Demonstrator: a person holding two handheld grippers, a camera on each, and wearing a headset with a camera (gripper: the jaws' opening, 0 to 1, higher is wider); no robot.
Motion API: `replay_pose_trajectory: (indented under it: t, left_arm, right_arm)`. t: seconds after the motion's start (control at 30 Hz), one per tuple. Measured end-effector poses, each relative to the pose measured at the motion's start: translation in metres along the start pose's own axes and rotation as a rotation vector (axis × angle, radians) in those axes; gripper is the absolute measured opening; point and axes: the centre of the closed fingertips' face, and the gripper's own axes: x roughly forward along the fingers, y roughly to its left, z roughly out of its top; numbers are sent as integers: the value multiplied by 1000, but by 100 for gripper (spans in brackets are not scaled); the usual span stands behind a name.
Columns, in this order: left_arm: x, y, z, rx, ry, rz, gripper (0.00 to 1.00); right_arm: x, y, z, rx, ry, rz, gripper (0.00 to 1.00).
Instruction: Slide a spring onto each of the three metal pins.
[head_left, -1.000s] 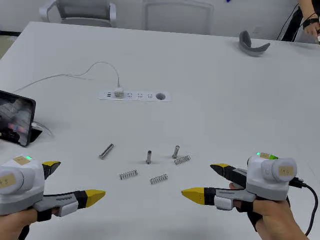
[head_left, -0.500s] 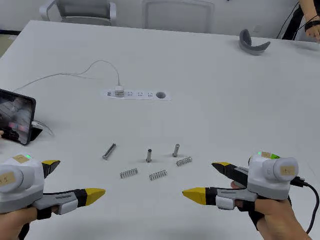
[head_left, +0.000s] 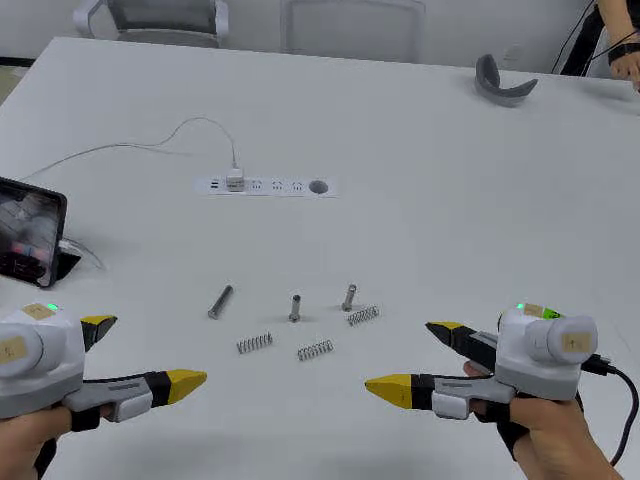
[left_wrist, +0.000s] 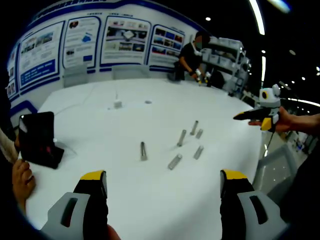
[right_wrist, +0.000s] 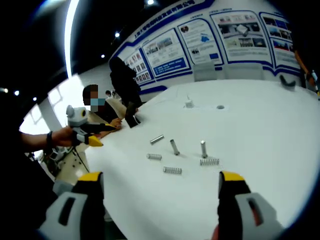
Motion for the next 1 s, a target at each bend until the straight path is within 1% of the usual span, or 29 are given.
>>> replay_pose_trajectory:
  t: [0.53, 0.67, 1.0]
  left_arm:
    - [15, -1, 2, 15, 16, -17, 94]
    - [19, -1, 3, 18, 22, -23, 94]
    - [28, 0, 3, 27, 39, -32, 93]
  right_arm:
    - [-1, 3, -9, -6, 25, -2, 98]
    - [-1, 1, -13, -17, 41, -13, 98]
    - [-1, 6, -15, -15, 46, -9, 98]
